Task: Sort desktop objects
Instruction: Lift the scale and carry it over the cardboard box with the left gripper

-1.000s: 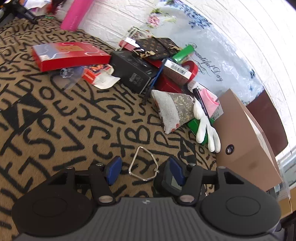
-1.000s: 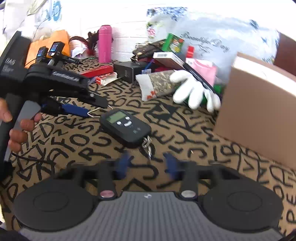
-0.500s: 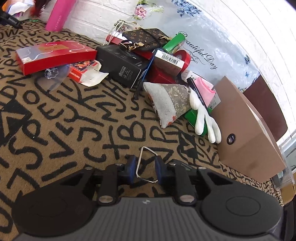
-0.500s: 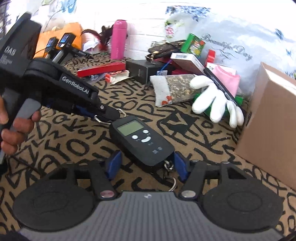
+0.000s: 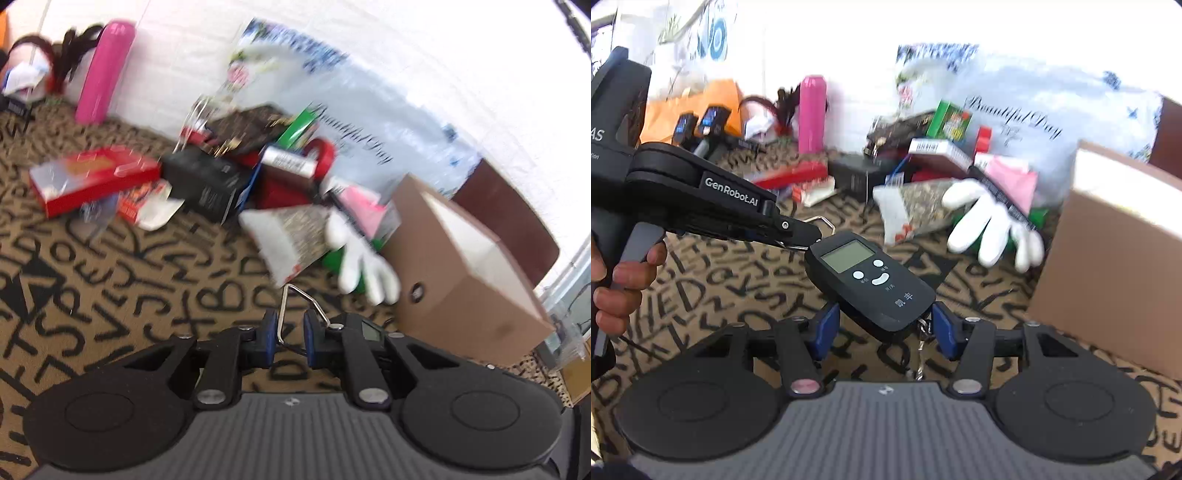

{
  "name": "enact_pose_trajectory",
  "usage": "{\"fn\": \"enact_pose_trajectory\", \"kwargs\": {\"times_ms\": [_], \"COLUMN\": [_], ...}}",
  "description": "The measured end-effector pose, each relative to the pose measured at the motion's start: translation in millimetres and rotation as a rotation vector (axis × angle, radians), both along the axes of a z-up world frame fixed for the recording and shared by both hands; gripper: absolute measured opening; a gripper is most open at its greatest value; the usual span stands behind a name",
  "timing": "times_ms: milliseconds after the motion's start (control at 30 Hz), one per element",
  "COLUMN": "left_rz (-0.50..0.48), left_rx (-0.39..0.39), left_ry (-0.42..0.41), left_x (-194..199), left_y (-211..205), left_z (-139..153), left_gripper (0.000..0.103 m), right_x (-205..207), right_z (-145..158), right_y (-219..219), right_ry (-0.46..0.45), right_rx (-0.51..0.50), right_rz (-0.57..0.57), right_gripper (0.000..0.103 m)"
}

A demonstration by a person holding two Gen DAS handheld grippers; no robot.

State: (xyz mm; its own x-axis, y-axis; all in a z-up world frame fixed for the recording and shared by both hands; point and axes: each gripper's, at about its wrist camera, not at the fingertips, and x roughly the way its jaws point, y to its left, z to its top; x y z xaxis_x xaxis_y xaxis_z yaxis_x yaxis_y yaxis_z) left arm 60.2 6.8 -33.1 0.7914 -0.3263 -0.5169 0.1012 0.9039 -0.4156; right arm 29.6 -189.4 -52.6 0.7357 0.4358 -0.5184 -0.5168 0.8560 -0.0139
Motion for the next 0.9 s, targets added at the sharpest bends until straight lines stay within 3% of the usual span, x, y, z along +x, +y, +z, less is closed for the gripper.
{"fn": "enact_pose_trajectory", "kwargs": {"times_ms": [267, 567, 767, 900], "left_rz": [-0.052, -0.158, -0.235, -0.269], "left_rx": [-0.008, -0.04, -0.051, -0.056], "left_ry": [-0.148, -0.288, -0.32, -0.295], "left_x": [-8.3, 13.6, 45.5, 72.2], "left_y": [-31.1, -94.1, -143.4, -172.9], "left_z": [52.7, 109.6, 125.0, 121.7], "left_gripper": [0.014, 0.014, 0.014, 0.013], "right_x": [-12.4, -11.8, 11.7, 33.6], "right_z": [46.4, 103.2, 124.2, 122.1], "right_y": [-27.8, -85.1, -130.6, -159.5], "right_ry": [-0.1, -0.239, -0.263, -0.245], "right_rx": [0.037, 0.056, 0.063, 0.067], "right_rz": [-0.035, -0.125, -0.201, -0.251], "right_gripper": [0.052, 0.052, 0.052, 0.052]}}
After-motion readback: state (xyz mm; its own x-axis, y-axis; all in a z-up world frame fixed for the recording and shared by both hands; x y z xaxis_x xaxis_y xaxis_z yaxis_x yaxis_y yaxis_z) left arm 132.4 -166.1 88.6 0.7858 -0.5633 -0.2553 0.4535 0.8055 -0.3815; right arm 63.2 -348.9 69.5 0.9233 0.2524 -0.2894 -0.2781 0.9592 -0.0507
